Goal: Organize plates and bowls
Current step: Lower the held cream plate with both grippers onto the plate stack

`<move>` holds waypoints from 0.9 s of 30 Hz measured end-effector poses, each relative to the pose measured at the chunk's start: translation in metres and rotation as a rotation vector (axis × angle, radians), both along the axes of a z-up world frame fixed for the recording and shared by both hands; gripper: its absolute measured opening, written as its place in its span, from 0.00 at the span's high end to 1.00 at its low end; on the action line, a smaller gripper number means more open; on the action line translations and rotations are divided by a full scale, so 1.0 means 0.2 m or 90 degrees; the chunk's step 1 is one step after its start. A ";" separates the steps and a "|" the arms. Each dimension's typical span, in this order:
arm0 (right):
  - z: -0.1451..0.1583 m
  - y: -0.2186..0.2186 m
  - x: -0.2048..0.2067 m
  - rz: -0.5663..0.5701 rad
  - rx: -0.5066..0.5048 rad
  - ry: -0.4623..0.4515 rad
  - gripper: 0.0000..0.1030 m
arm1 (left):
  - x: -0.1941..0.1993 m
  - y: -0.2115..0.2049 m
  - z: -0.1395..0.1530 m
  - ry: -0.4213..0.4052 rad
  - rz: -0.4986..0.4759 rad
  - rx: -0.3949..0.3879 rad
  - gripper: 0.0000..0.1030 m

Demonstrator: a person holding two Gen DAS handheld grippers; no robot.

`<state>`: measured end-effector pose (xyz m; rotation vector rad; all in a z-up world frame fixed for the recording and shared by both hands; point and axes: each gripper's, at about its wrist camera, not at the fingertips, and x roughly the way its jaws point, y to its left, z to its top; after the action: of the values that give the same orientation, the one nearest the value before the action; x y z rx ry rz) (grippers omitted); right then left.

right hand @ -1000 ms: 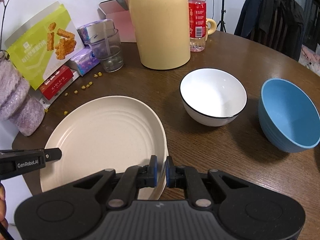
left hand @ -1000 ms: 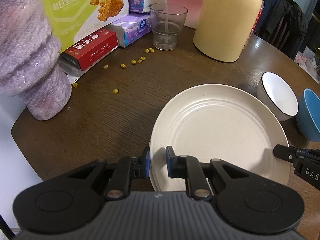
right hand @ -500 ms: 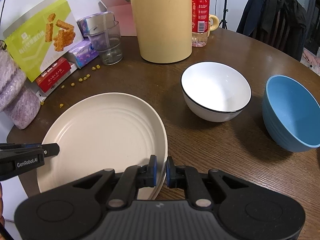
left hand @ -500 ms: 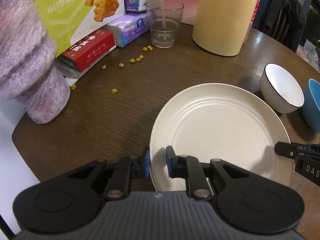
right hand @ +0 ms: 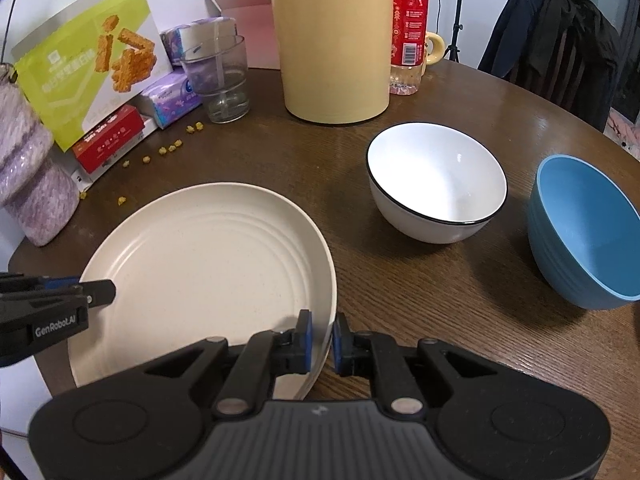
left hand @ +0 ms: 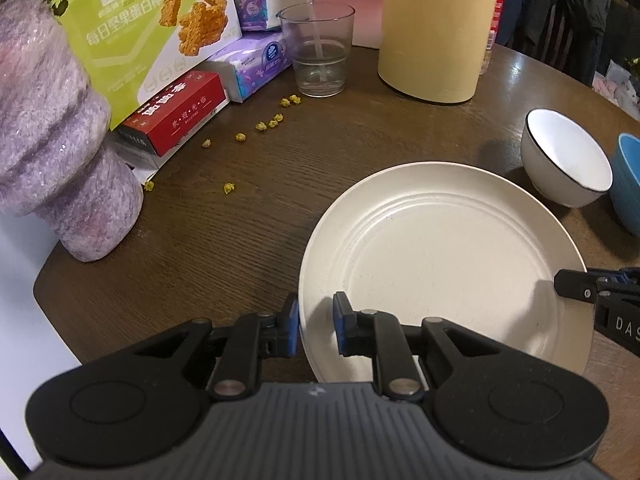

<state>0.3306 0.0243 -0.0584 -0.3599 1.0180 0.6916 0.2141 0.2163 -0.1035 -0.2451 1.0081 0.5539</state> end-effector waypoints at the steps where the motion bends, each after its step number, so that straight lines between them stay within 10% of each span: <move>1: 0.00 0.00 0.00 0.001 -0.001 -0.002 0.90 | 0.00 -0.01 0.00 0.000 -0.004 0.007 0.83; 27: -0.04 0.01 -0.04 0.014 0.001 -0.045 0.89 | -0.01 0.00 -0.02 -0.009 0.011 0.001 0.83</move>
<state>0.3234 0.0255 -0.0658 -0.3922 0.9472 0.6952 0.2125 0.2154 -0.1070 -0.2558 0.9928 0.5684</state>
